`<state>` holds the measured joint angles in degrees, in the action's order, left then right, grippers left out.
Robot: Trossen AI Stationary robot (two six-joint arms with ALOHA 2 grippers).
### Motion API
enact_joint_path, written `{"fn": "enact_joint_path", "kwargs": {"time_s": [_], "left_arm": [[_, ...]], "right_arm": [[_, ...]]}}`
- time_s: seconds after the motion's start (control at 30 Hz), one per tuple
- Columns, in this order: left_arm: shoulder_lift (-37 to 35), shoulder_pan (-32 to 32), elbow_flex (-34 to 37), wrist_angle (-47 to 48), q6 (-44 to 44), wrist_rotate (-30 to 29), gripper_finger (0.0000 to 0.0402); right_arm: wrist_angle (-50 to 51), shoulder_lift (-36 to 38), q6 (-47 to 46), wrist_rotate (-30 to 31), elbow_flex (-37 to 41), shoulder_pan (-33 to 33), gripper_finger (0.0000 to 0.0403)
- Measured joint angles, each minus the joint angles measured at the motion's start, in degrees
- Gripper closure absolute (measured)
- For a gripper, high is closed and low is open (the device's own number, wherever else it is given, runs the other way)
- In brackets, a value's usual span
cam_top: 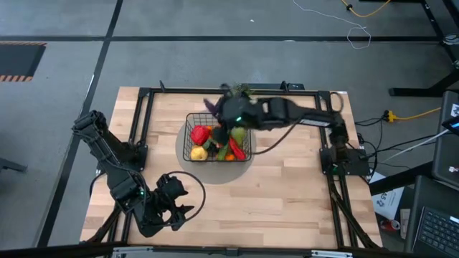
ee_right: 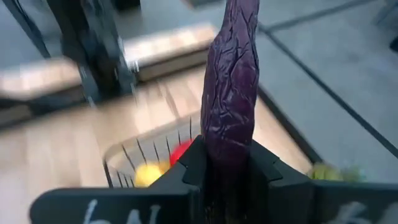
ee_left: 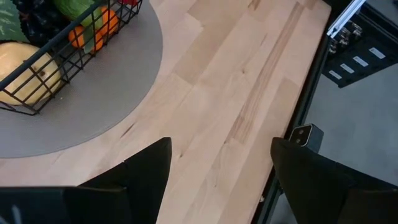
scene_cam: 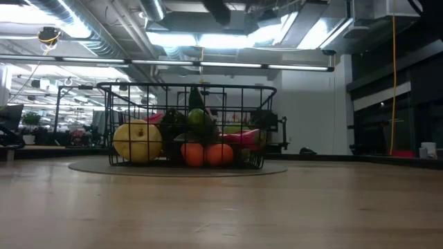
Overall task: Build produce basket
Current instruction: Put the purple eggplant into the black wire basket
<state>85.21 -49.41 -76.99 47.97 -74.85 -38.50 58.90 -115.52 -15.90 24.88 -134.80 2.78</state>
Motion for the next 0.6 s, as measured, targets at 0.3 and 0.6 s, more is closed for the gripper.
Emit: {"fn": "enact_joint_path", "kwargs": {"time_s": [0.3,0.6], "left_arm": [[0.0,0.0,0.0,0.4,0.5,0.0,0.0131],[0.0,-0.3,0.0,2.4,0.5,0.1,0.0131]], "right_arm": [[-9.0,6.9,3.1,-0.2,-0.1,0.0,0.0352],[-7.0,11.6,5.8,2.9,0.0,10.3,0.0352]]}}
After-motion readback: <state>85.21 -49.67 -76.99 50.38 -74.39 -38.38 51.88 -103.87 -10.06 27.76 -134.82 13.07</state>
